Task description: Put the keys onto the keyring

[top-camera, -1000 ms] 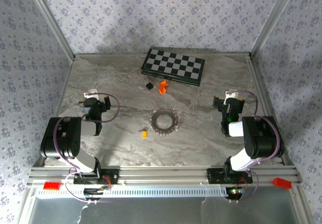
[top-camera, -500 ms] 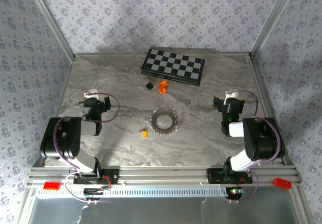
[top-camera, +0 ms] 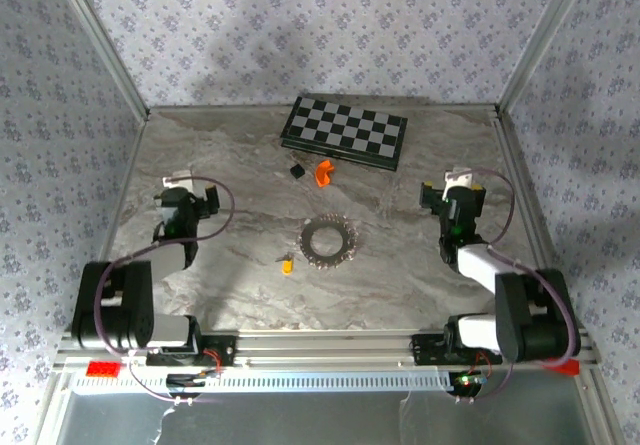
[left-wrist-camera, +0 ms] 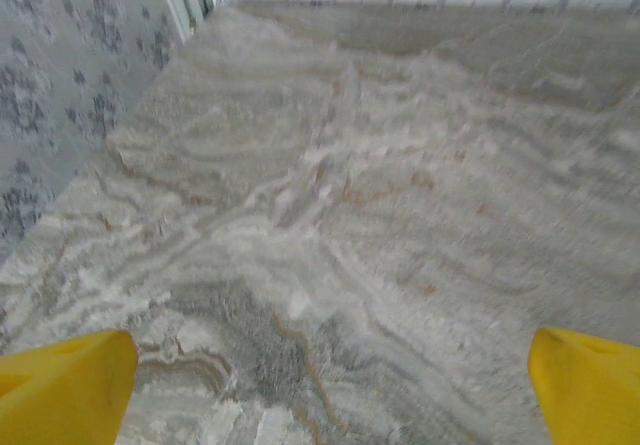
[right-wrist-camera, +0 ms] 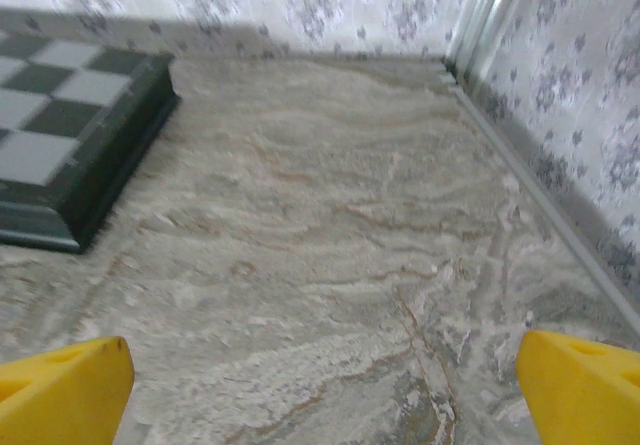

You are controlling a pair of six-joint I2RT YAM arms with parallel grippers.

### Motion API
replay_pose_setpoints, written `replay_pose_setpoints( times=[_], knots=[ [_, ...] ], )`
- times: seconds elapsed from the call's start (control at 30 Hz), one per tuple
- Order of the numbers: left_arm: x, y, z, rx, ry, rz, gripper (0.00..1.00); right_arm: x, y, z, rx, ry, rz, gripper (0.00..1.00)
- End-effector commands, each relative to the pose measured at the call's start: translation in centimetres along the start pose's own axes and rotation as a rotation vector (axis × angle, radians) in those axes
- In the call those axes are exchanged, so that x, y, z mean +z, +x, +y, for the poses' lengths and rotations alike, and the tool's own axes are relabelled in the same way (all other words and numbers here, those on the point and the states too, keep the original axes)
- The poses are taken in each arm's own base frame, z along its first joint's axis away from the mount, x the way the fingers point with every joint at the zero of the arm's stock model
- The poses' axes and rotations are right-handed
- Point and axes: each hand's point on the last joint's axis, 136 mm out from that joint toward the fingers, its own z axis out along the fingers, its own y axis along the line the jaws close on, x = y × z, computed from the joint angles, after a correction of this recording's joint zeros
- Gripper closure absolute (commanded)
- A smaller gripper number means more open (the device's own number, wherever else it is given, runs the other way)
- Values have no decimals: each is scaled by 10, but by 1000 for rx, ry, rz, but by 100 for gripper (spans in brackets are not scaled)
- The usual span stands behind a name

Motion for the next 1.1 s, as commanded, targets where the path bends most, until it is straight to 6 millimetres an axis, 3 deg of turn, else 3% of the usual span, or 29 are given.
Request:
replay_pose_setpoints(
  times=[0.0, 0.13, 0.23, 0.37, 0.63, 0.9, 1.07],
  knots=[
    [-19, -17, -15, -54, 96, 27, 0, -19, -26, -9, 23, 78, -3, 0],
    [-40, -16, -12, -243, 57, 139, 0, -37, -26, -13, 187, 94, 112, 0],
    [-55, -11, -28, -280, 109, 184, 0, -50, -24, -3, 258, 51, 205, 0],
    [-76, -4, -52, -324, 189, 264, 0, -66, -13, 32, 223, -104, 385, 0],
    [-124, 20, -132, -196, 478, 449, 0, -105, 5, 113, 81, -406, 547, 0],
    [-174, 30, -188, -122, 725, 535, 1, -137, 30, 148, 86, -628, 668, 0],
    [-186, 43, -215, -89, 804, 618, 12, -149, 45, 159, 78, -702, 714, 0]
  ],
)
